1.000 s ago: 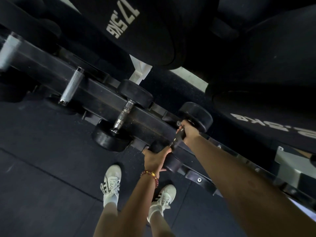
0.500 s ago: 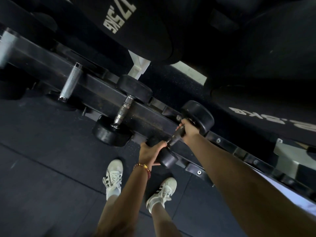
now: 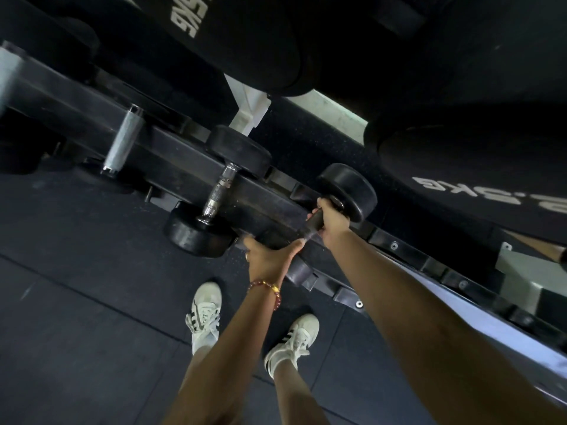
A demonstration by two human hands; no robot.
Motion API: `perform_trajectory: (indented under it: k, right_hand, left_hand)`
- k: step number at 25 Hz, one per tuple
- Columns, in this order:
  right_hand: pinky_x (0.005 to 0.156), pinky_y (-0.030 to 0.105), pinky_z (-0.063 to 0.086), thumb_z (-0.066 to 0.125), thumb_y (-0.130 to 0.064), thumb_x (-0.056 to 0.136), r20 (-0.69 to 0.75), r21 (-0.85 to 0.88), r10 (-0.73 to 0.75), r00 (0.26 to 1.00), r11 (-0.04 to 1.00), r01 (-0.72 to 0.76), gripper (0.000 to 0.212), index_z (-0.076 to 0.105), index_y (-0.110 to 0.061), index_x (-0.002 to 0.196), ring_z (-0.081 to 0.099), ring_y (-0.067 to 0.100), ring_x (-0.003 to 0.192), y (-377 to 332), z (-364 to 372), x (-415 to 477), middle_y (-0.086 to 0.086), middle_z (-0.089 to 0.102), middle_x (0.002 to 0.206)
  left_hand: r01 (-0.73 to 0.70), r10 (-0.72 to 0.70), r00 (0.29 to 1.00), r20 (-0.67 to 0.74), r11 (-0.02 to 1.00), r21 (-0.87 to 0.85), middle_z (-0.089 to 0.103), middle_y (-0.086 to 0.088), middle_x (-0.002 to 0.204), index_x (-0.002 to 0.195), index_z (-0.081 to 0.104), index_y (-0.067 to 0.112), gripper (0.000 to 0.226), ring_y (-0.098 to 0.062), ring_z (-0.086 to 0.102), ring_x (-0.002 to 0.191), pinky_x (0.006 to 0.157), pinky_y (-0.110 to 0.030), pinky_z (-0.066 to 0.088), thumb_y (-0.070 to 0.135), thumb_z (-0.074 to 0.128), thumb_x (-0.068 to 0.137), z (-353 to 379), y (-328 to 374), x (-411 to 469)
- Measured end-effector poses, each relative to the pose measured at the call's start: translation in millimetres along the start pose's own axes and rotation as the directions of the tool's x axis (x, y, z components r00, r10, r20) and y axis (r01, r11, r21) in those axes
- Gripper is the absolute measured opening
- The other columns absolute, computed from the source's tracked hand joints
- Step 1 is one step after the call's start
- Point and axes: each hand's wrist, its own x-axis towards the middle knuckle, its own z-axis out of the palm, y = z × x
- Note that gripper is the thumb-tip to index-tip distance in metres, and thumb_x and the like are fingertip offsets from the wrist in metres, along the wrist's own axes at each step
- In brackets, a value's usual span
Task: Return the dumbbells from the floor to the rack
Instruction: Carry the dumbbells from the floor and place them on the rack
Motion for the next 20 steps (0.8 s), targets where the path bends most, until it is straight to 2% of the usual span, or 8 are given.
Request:
perform_trajectory:
  k: [2, 4, 7, 9, 12, 16, 18, 20]
  right_hand:
    - [0.059, 0.025, 0.052, 0.067, -0.017, 0.085, -0.014, -0.077, -0.016, 1.0, 0.997, 0.015, 0.038, 0.054, -0.006, 0.119, 0.061, 0.013, 0.069, 0.2, -0.9, 1.0, 0.002, 0.063, 0.078]
    - [0.06, 0.023, 0.051, 0.065, -0.023, 0.087, 0.014, -0.16, -0.035, 0.999, 0.986, 0.037, 0.042, 0.053, -0.005, 0.122, 0.059, 0.013, 0.074, -0.9, -0.4, 0.7, 0.003, 0.063, 0.088]
    - [0.067, 0.029, 0.05, 0.065, -0.027, 0.086, 0.052, -0.242, -0.044, 0.998, 0.969, 0.055, 0.042, 0.055, -0.003, 0.12, 0.061, 0.015, 0.081, -2.6, -0.6, 3.9, 0.011, 0.063, 0.11]
    - [0.074, 0.032, 0.052, 0.063, -0.018, 0.088, 0.047, -0.209, -0.002, 0.999, 0.978, 0.012, 0.027, 0.056, -0.006, 0.11, 0.061, 0.018, 0.1, -4.1, -0.5, 4.9, 0.008, 0.065, 0.105]
    - [0.088, 0.035, 0.053, 0.072, -0.023, 0.08, 0.021, -0.209, 0.024, 0.999, 0.978, -0.019, 0.042, 0.056, -0.01, 0.117, 0.063, 0.017, 0.1, -4.3, 0.7, 5.4, 0.002, 0.068, 0.104]
    - [0.08, 0.03, 0.054, 0.077, -0.033, 0.075, 0.021, -0.251, 0.037, 0.999, 0.968, -0.031, 0.053, 0.053, -0.01, 0.116, 0.064, 0.018, 0.096, -2.9, -2.8, 6.4, 0.003, 0.066, 0.11]
    - [0.082, 0.029, 0.053, 0.076, -0.032, 0.077, 0.033, -0.312, 0.006, 0.999, 0.95, 0.004, 0.053, 0.052, -0.008, 0.118, 0.064, 0.02, 0.096, -2.7, -5.5, 5.2, 0.006, 0.065, 0.108]
    - [0.081, 0.029, 0.053, 0.073, -0.031, 0.08, 0.061, -0.369, -0.012, 0.998, 0.929, 0.034, 0.046, 0.056, -0.006, 0.115, 0.064, 0.022, 0.101, -3.8, -10.2, 1.4, 0.008, 0.066, 0.112]
  left_hand:
    - [-0.057, 0.058, 0.997, -0.043, 0.998, 0.016, 0.044, -0.014, 0.134, 0.137, 0.026, 0.02, 0.11, -0.033, 0.056, 0.112, 0.091, -0.047, 0.053, 0.044, 0.085, 0.048, 3.6, -3.2, -4.3]
    - [-0.076, 0.077, 0.995, -0.057, 0.997, 0.011, 0.045, -0.014, 0.135, 0.139, 0.027, 0.019, 0.107, -0.031, 0.056, 0.112, 0.094, -0.045, 0.052, 0.044, 0.084, 0.053, 2.3, -2.9, -3.0]
    - [-0.083, 0.084, 0.995, -0.059, 0.996, 0.015, 0.049, -0.011, 0.134, 0.142, 0.028, 0.021, 0.105, -0.028, 0.057, 0.112, 0.093, -0.043, 0.052, 0.047, 0.082, 0.055, 0.3, -2.7, 0.9]
    - [-0.102, 0.102, 0.993, -0.059, 0.995, 0.016, 0.049, -0.011, 0.133, 0.141, 0.029, 0.023, 0.108, -0.028, 0.058, 0.11, 0.093, -0.042, 0.052, 0.049, 0.081, 0.051, -0.4, -1.4, 1.7]
    - [-0.128, 0.13, 0.99, -0.046, 0.991, 0.041, 0.046, -0.011, 0.134, 0.14, 0.029, 0.024, 0.105, -0.027, 0.057, 0.11, 0.091, -0.04, 0.053, 0.045, 0.084, 0.053, -0.1, -1.5, 2.6]
    - [-0.178, 0.185, 0.98, -0.073, 0.98, 0.09, 0.04, -0.01, 0.138, 0.141, 0.03, 0.021, 0.099, -0.025, 0.052, 0.115, 0.087, -0.027, 0.047, 0.041, 0.084, 0.061, -0.9, -3.8, -2.8]
    - [-0.201, 0.208, 0.977, -0.049, 0.972, 0.125, 0.034, -0.01, 0.141, 0.142, 0.028, 0.021, 0.099, -0.025, 0.048, 0.119, 0.089, -0.027, 0.045, 0.039, 0.084, 0.062, -0.5, -4.2, -4.8]
    - [-0.207, 0.215, 0.976, -0.021, 0.958, 0.198, 0.021, -0.011, 0.146, 0.143, 0.024, 0.021, 0.102, -0.028, 0.04, 0.126, 0.097, -0.035, 0.045, 0.04, 0.083, 0.063, -0.7, -3.8, -8.1]
